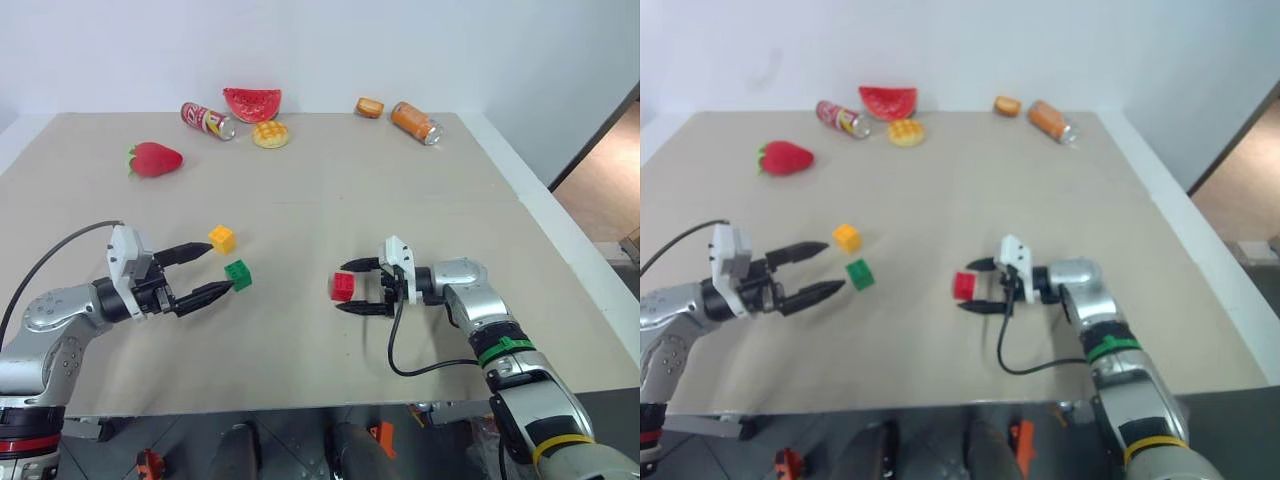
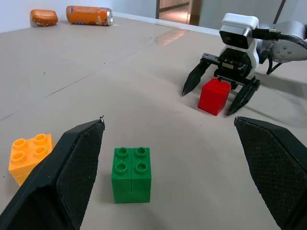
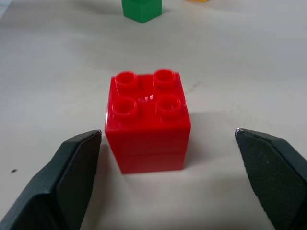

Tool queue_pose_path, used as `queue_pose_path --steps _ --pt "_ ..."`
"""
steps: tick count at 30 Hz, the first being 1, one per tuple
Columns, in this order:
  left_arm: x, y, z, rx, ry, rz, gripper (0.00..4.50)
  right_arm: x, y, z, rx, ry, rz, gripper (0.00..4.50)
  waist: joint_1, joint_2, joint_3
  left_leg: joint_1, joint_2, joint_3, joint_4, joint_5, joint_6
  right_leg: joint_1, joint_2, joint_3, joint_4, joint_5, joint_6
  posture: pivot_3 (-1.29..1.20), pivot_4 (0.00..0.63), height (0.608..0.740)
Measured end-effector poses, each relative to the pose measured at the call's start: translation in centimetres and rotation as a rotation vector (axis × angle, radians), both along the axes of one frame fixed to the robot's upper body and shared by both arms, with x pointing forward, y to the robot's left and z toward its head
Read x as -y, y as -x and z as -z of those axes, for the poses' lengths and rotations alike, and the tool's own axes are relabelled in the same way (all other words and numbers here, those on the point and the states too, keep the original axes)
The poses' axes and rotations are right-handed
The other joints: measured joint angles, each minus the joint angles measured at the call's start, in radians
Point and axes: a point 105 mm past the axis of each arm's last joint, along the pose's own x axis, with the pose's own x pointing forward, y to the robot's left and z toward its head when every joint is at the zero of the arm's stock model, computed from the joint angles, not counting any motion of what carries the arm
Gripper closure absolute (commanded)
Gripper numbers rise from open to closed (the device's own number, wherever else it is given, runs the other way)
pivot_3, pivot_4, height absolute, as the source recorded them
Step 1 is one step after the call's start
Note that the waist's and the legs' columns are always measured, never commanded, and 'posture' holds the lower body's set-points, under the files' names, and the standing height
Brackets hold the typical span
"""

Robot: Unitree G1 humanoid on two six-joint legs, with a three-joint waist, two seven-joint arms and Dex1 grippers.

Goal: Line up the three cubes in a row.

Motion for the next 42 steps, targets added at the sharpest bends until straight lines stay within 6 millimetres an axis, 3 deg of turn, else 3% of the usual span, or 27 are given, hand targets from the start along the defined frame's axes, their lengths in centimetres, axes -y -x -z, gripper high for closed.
queue_pose_path --steps 8,11,13,15,17,22,28,31,38,42 --pt "0.3 0.9 3.9 -0.084 -0.146 0.021 0.0 4.3 0.7 -1.9 -0.01 0.105 0.011 0.05 0.001 0.001 0.0 0.0 0.0 0.001 0.0 0.0 0.0 -0.001 -0.001 0.0 0.0 0.0 -0.001 0.0 0.15 0.74" --pt "-0.3 0.5 4.8 -0.096 -0.17 -0.021 0.0 5.1 -0.3 -5.4 0.066 0.033 0.073 0.05 -0.001 0.002 0.001 0.001 0.0 0.001 0.0 0.0 0.0 -0.002 0.0 0.0 0.0 0.001 -0.002 0.0 0.15 0.74" --pt "-0.2 0.3 5.0 -0.08 -0.166 -0.03 0.0 4.6 -0.6 -8.2 0.137 -0.037 0.085 0.05 -0.001 0.002 0.001 0.001 0.001 0.001 0.0 0.0 0.0 -0.002 0.0 0.0 0.0 0.001 -0.002 0.0 0.15 0.74" --pt "0.1 0.2 5.4 -0.069 -0.177 -0.026 0.0 4.1 -0.3 -9.9 0.177 -0.083 0.08 0.05 0.001 0.001 0.001 0.0 0.0 0.001 0.0 0.0 0.0 -0.001 -0.001 0.0 0.0 0.0 -0.001 0.0 0.15 0.74" --pt "0.3 -0.1 5.6 -0.044 -0.185 -0.032 0.0 3.5 0.2 -10.2 0.182 -0.107 0.067 0.05 0.002 0.001 0.001 0.0 0.0 0.001 0.0 -0.001 0.0 -0.001 -0.001 0.0 0.0 0.0 -0.001 0.0 0.15 0.74" --pt "0.3 -1.2 5.4 -0.031 -0.157 -0.045 0.0 2.5 1.7 -8.5 0.138 -0.117 0.064 0.05 0.006 0.001 0.001 -0.002 0.0 0.001 0.0 -0.001 0.0 -0.002 -0.001 0.0 0.0 -0.001 0.0 0.0 0.15 0.74" --pt "1.1 -3.8 4.8 -0.029 -0.058 -0.078 0.0 1.8 2.6 -8.8 0.151 -0.129 0.064 0.05 0.005 0.001 0.001 -0.001 0.0 0.0 0.002 -0.001 0.0 -0.001 0.0 0.0 0.0 0.001 0.001 0.0 0.15 0.74" --pt "1.6 -4.6 4.4 -0.024 -0.034 -0.069 0.76 1.7 2.8 -8.7 0.145 -0.133 0.075 0.0 0.005 0.001 0.001 -0.001 0.0 0.0 0.002 -0.001 0.0 0.0 0.0 0.0 0.0 0.001 0.001 0.0 0.15 0.74" --pt "2.1 -4.7 5.1 -0.06 -0.016 -0.041 3.17 1.9 2.9 -8.6 0.14 -0.135 0.097 0.0 0.002 0.001 0.001 -0.001 0.0 0.0 0.001 -0.001 0.0 -0.001 0.001 0.0 0.0 0.0 0.001 0.0 0.15 0.74" --pt "2.1 -4.7 5.1 -0.065 -0.016 -0.031 3.21 2.1 3.0 -8.5 0.134 -0.14 0.111 0.0 0.002 0.001 0.001 -0.001 0.0 0.0 0.002 -0.001 0.0 0.0 0.0 0.001 0.0 0.001 0.001 0.0 0.15 0.74"
